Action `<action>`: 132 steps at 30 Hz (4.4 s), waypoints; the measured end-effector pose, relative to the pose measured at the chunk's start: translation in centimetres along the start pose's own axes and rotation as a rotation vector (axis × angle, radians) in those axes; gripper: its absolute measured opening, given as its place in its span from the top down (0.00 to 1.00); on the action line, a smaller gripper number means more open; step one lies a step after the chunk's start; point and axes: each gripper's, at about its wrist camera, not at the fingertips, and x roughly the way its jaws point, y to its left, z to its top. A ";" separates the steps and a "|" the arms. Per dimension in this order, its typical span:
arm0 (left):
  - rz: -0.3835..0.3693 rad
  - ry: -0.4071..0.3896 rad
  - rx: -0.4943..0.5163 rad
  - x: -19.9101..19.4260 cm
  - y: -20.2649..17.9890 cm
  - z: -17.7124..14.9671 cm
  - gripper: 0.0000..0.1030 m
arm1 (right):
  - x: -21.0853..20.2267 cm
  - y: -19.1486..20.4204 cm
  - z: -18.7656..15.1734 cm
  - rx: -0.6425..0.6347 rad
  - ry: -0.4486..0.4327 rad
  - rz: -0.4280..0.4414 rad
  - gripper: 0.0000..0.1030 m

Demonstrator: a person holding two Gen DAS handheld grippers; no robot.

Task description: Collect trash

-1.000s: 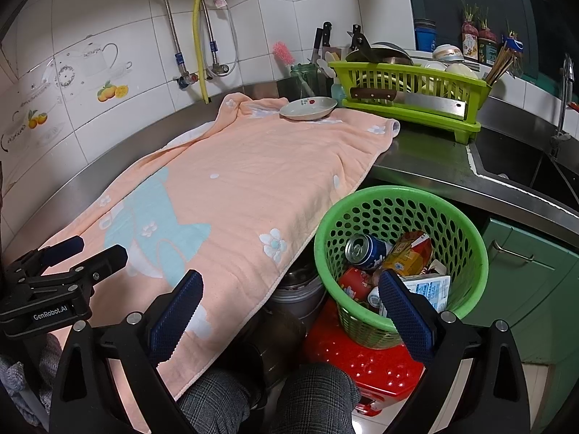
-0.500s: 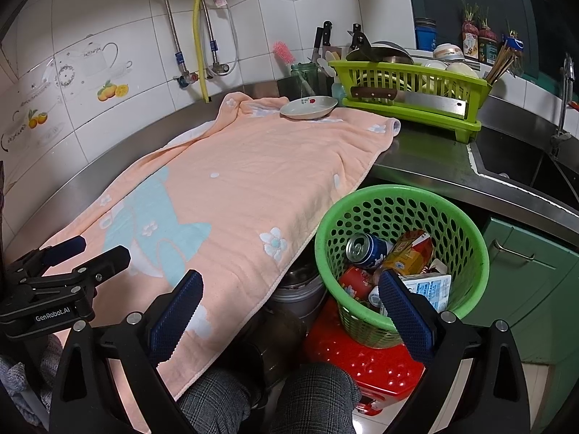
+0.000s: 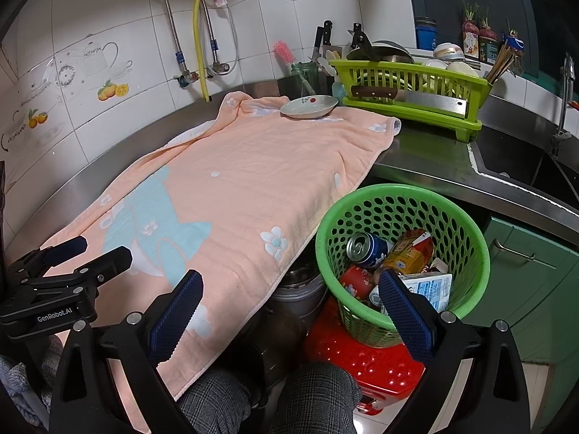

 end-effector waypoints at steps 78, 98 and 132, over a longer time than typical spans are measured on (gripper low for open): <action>-0.026 -0.011 0.023 -0.3 -0.6 0.3 0.06 | 0.1 -0.4 -0.2 0.006 0.000 -0.007 0.09; -0.028 -0.009 0.030 -0.4 -0.7 0.4 0.06 | 0.1 -0.2 -0.2 0.008 0.001 -0.006 0.09; -0.066 -0.031 0.028 -0.8 -0.9 0.1 0.06 | 0.1 -0.2 -0.3 0.016 0.003 -0.015 0.09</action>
